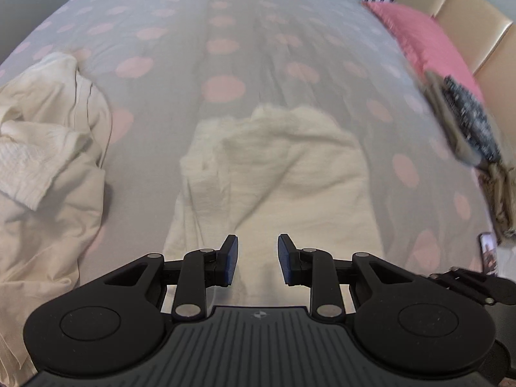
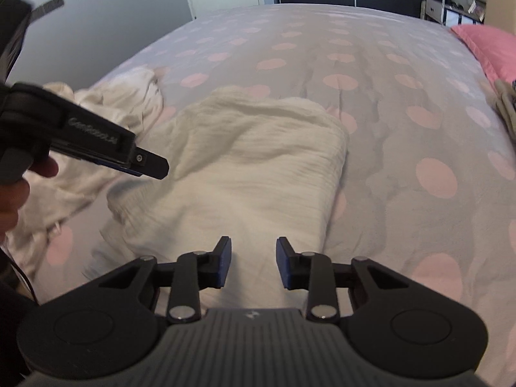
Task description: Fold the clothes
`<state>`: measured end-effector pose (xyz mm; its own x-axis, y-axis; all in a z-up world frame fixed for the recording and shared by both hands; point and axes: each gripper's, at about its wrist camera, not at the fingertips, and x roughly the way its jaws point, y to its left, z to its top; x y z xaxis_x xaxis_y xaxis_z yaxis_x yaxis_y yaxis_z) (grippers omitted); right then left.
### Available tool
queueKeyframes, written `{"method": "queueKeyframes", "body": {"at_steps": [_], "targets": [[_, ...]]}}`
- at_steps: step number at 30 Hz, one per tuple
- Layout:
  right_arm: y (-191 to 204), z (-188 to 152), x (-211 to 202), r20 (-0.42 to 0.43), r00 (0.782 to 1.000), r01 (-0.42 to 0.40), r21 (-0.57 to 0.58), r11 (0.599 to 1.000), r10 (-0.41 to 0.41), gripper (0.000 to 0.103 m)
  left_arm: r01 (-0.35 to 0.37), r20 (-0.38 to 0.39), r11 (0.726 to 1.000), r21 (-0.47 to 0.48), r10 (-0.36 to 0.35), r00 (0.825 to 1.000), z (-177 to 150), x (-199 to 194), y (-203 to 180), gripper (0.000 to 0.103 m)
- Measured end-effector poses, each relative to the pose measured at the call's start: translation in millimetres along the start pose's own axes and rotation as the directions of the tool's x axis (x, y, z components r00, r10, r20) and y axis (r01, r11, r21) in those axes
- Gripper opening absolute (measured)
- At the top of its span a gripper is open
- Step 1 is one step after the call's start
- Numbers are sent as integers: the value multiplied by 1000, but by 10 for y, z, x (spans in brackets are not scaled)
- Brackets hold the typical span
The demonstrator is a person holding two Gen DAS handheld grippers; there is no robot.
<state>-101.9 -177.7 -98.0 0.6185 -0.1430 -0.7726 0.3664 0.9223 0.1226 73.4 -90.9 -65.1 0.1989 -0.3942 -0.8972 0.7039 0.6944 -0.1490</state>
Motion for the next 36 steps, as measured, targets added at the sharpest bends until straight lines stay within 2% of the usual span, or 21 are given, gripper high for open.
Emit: {"method": "queueKeyframes", "body": {"at_steps": [2,6,7,8,12,15,19,21,23,26,32,34,36], "targets": [[21,-76,99,-59,998,19,-34,999,-21,35,-22,-26,1000,17,22,999,-35,81,-27,25],[1,-212,326,-173,984,21,-72,997,-33,35,-154,-48,988,-7,154,987,-66,235,156,25],[-17,-226,344,-173,985,17,-71,997,-29,35,-178,-56,984,-19,177,983,-68,282,219,31],[-39,-217,349,-176,984,11,-63,998,-22,35,-174,-72,984,-39,171,983,-71,331,284,36],[-104,-190,342,-183,983,-1,-35,999,-6,36,-142,-85,985,-98,134,987,-75,387,417,39],[-96,-166,265,-176,984,14,-38,999,-21,37,-136,-40,987,-90,133,990,-49,262,393,39],[-148,-88,85,-114,993,24,-23,999,-26,35,-96,74,993,-66,100,992,16,8,318,39],[-212,30,43,-87,995,41,-3,999,-42,29,-63,112,996,-64,70,991,61,-94,296,39],[-291,154,20,-64,996,62,7,998,-62,27,-22,125,998,-65,30,992,136,-151,267,31],[-388,332,-11,-23,996,82,-20,996,-82,28,26,117,997,-67,-19,993,276,-152,237,27],[-533,616,64,41,995,97,-124,988,-92,28,31,122,1000,2,-31,992,442,-15,149,27],[-573,664,138,61,994,98,-118,988,-91,28,45,117,999,4,-45,992,436,72,133,27],[-615,686,234,66,994,88,-99,991,-82,28,21,103,1000,7,-21,994,434,176,124,27]]}}
